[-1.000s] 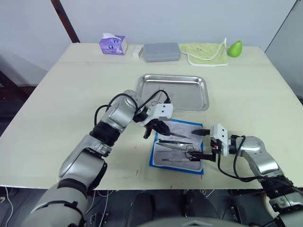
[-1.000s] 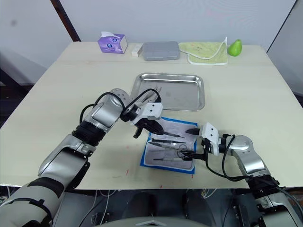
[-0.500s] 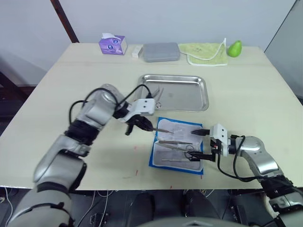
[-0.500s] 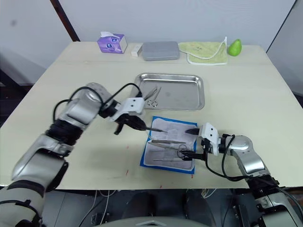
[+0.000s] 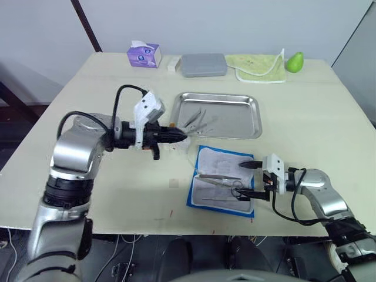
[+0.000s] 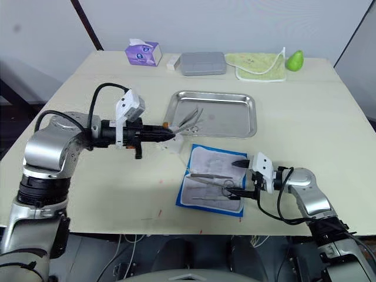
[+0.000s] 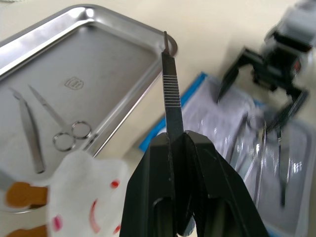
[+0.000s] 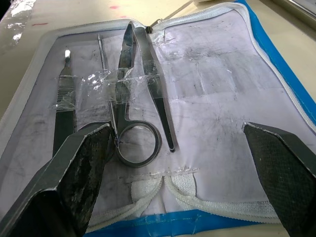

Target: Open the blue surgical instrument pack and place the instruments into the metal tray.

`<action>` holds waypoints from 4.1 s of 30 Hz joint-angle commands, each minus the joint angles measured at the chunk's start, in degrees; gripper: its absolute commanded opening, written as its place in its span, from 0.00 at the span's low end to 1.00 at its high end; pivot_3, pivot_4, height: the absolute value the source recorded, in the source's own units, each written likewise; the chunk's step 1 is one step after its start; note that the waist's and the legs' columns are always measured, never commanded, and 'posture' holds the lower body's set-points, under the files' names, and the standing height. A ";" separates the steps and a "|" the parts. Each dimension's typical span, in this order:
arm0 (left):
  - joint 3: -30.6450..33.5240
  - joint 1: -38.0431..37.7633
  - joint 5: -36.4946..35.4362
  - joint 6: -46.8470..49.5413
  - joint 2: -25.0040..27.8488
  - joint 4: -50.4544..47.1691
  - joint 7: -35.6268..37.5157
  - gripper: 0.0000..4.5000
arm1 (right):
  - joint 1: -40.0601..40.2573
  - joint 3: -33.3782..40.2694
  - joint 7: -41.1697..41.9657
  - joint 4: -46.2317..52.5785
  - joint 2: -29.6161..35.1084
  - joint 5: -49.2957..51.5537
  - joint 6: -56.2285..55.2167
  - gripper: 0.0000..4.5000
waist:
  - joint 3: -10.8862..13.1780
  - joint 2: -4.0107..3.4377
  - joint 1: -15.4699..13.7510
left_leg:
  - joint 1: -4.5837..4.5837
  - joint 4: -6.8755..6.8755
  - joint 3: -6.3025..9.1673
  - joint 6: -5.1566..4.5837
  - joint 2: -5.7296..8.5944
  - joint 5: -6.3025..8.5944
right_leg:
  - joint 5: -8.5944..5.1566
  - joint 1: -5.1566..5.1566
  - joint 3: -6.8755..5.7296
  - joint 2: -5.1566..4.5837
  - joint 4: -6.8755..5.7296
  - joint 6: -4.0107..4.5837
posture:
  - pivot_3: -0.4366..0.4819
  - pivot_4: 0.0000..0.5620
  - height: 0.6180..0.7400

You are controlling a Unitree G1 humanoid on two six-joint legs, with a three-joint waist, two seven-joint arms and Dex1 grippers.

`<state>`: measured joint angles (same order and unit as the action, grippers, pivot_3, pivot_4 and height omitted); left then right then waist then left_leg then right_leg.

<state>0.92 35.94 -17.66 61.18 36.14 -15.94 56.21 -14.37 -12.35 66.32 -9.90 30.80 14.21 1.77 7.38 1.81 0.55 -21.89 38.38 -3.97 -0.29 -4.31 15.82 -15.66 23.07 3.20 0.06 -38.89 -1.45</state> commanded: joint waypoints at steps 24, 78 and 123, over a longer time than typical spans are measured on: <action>2.28 24.44 14.57 -10.92 -37.70 42.31 -53.86 0.01 | 1.93 -1.95 1.95 -1.27 3.01 -2.42 4.17 1.00 | 0.10 0.18 -0.02 | -0.02 0.00 0.14 0.02 0.14 -0.01 | 0.02 -0.09 0.04 -0.01 0.05 -0.03 | 0.48 0.27 1.00; -1.82 -8.15 -10.71 -34.88 -8.78 9.56 7.66 0.74 | 3.69 -1.04 0.81 -0.17 1.19 -1.70 2.62 1.00 | 0.18 -0.04 0.18 | 0.04 -0.04 0.08 0.04 0.11 -0.01 | -0.01 -0.09 0.05 -0.03 0.04 -0.03 | 0.48 0.27 1.00; -16.06 -3.02 0.29 -43.41 3.98 19.90 25.35 0.62 | 3.78 0.28 3.31 -8.81 -2.51 -1.57 -11.68 1.00 | 0.16 0.11 0.24 | 0.06 -0.05 -0.04 0.01 0.01 0.00 | -0.05 -0.02 0.19 0.13 0.02 0.02 | 0.48 0.27 1.00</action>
<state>-14.14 31.71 -20.06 21.14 40.86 2.51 82.53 -12.52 -10.14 70.19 -16.78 27.92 15.97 -11.50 7.53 1.92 0.80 -21.82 38.32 -4.03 -0.28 -4.29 15.82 -15.70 23.05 3.43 0.19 -38.87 -1.42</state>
